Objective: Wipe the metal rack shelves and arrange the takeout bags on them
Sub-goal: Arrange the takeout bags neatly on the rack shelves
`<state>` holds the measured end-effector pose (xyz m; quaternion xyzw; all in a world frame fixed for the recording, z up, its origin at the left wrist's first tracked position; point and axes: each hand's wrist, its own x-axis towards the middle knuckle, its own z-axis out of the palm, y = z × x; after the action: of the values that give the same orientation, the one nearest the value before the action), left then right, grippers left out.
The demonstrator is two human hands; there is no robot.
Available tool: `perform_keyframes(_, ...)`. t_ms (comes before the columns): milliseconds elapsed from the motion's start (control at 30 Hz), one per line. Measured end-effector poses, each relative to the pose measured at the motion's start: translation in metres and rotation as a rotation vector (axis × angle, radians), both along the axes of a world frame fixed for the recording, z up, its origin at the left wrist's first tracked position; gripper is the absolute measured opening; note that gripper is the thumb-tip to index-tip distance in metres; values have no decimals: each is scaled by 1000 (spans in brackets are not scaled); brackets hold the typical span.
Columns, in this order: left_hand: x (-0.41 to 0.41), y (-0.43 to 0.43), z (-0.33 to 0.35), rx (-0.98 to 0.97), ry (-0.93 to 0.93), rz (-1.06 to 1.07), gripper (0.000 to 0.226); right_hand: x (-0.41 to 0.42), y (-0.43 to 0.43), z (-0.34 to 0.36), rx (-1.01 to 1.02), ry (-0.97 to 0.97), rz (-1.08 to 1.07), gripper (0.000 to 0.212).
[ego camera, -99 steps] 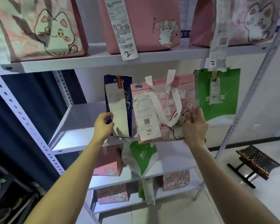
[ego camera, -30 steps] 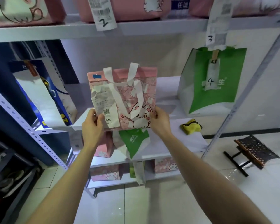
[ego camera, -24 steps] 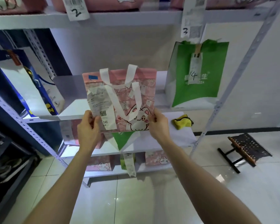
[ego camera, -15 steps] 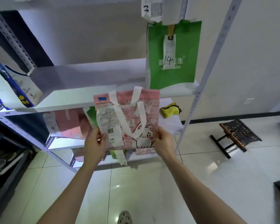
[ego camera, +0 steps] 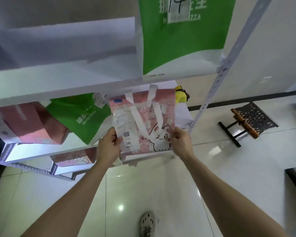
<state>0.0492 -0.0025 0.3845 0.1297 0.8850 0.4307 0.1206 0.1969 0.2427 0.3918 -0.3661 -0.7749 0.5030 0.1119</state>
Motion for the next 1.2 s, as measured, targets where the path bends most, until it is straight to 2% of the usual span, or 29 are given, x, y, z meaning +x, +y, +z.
perform_keyframes(100, -33, 27, -13, 67, -8, 12, 39, -44, 29, -13, 61, 10, -5, 36)
perform_keyframes(167, -55, 40, -26, 97, 38, 25, 30, -72, 44, -25, 91, 10, -9, 31)
perform_keyframes(300, -78, 55, -60, 43, 80, 41, 26, -99, 61, -62, 137, -95, 23, 25)
perform_keyframes(433, -69, 48, -76, -39, 20, 12, 32, -84, 56, -83, 127, -213, 92, 30)
perform_keyframes(600, -48, 30, -51, -52, -31, 15, 38, -38, 45, -62, 40, -219, 106, 42)
perform_keyframes(733, -19, 12, -18, -7, -72, 28, 31, 4, 39, -28, -4, -201, 122, 33)
perform_keyframes(933, 9, 20, 58, 67, 11, -53, 30, 29, 45, 67, 133, -13, 38, 25)
perform_keyframes(1067, 11, 52, 131, 103, 179, -89, 29, 24, 62, 152, 270, 266, -150, 17)
perform_keyframes(1133, 8, 73, 168, 144, 325, -75, 27, 18, 69, 189, 375, 408, -201, 22)
perform_keyframes(1200, 4, 96, 201, 199, 413, -39, 32, 4, 75, 216, 473, 479, -203, 38)
